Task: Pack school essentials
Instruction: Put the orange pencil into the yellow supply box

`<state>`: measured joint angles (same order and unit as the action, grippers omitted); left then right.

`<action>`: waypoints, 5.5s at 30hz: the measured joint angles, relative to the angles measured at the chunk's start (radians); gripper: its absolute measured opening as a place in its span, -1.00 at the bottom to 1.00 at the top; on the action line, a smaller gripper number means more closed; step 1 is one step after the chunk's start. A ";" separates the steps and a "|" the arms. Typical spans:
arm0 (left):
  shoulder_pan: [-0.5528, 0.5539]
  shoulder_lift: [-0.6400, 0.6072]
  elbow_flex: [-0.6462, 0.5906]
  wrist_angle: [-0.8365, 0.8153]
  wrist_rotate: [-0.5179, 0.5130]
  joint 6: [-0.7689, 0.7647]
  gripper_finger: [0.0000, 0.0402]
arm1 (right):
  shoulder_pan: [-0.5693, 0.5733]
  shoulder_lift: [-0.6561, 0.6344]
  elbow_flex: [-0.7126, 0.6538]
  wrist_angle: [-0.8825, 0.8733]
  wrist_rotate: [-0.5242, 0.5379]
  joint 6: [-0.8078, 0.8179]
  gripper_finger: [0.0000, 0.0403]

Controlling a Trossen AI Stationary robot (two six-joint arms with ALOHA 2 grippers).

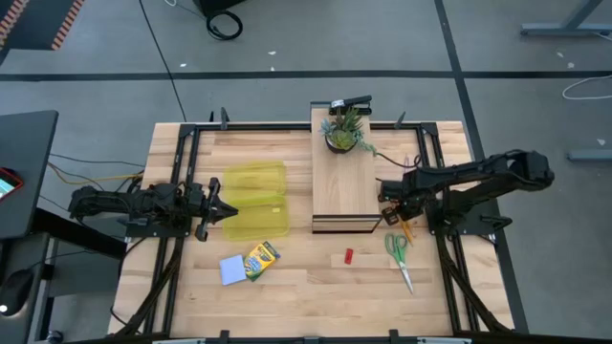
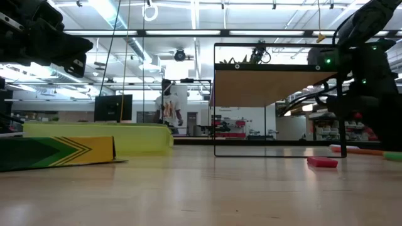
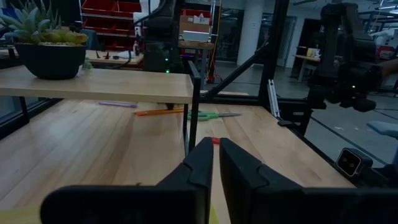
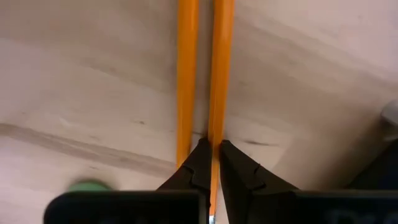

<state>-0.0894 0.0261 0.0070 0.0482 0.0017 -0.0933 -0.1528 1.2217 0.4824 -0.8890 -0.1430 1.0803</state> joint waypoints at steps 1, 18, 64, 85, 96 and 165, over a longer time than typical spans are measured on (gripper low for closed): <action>0.000 0.000 0.000 0.000 0.000 0.000 -0.84 | 0.023 0.000 0.000 0.000 0.004 0.022 -0.87; 0.000 0.000 0.000 0.000 0.000 0.000 -0.81 | 0.508 0.000 0.000 0.056 -0.033 0.543 -0.87; 0.000 0.000 0.000 0.000 0.000 0.000 -0.84 | 1.012 0.180 0.185 0.522 0.175 0.854 -0.87; 0.000 0.000 0.000 0.000 0.000 0.000 -0.84 | 0.887 0.492 0.623 0.483 0.251 0.473 -0.88; 0.000 0.000 0.000 0.000 0.000 0.000 -0.81 | 0.714 0.604 0.810 0.470 0.285 0.112 -0.87; 0.004 0.760 0.019 0.949 -0.114 -0.158 0.11 | 0.309 0.618 1.016 0.699 0.493 -0.733 -0.87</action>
<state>-0.0855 0.7865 0.0258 0.9970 -0.1124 -0.2508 0.1565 1.8397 1.4987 -0.1900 0.3498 0.3477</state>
